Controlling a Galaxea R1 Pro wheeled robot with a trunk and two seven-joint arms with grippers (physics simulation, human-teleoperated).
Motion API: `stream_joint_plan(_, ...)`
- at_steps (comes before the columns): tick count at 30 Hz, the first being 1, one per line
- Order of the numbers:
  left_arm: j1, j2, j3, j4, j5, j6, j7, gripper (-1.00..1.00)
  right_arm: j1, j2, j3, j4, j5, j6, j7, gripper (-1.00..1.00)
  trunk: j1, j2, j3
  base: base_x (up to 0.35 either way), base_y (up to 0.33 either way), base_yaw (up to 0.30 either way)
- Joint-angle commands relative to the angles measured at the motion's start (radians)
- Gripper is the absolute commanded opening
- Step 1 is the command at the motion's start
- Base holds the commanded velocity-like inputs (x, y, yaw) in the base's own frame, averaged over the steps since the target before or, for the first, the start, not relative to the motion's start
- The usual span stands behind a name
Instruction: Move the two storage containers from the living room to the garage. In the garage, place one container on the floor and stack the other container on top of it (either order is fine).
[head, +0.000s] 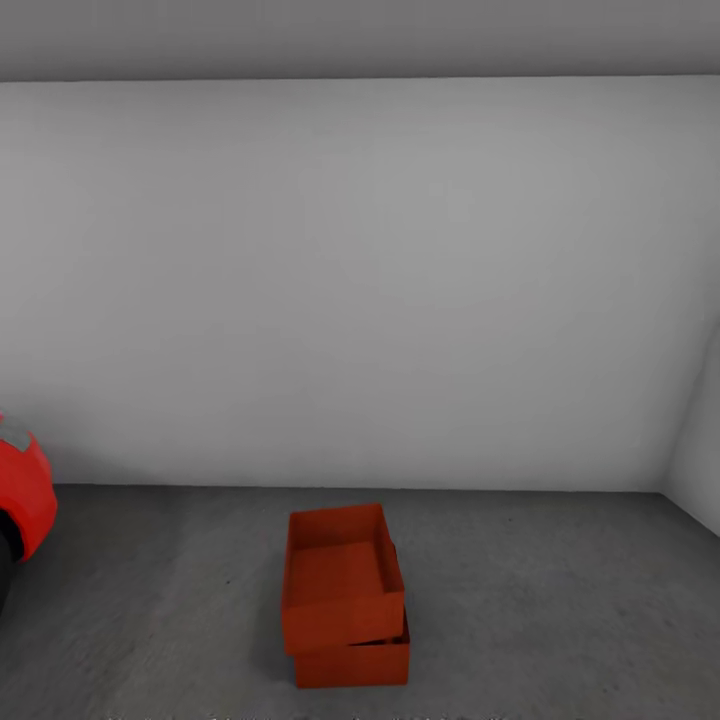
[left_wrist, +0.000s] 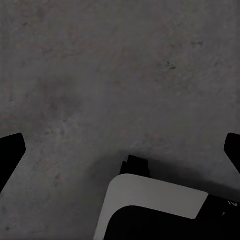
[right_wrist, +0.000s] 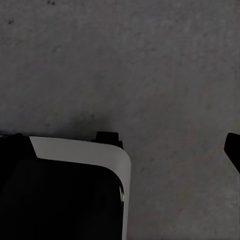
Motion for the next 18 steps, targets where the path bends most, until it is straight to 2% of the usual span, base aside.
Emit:
stream_joint_plan(1,0.000,0.000,-0.009,0.000,0.009,-0.001,0.003,1.00,-0.001,0.000,0.008,0.003,-0.010,-0.005,0.004,1.00,0.000,-0.001,-0.003,0.000,0.000,0.000)
stream_joint_plan(18,0.000,-0.001,-0.009,0.000,0.009,-0.001,0.003,1.00,-0.001,0.001,0.009,0.003,-0.012,0.000,0.004,1.00,0.000,-0.001,-0.006,0.000,0.000,0.000)
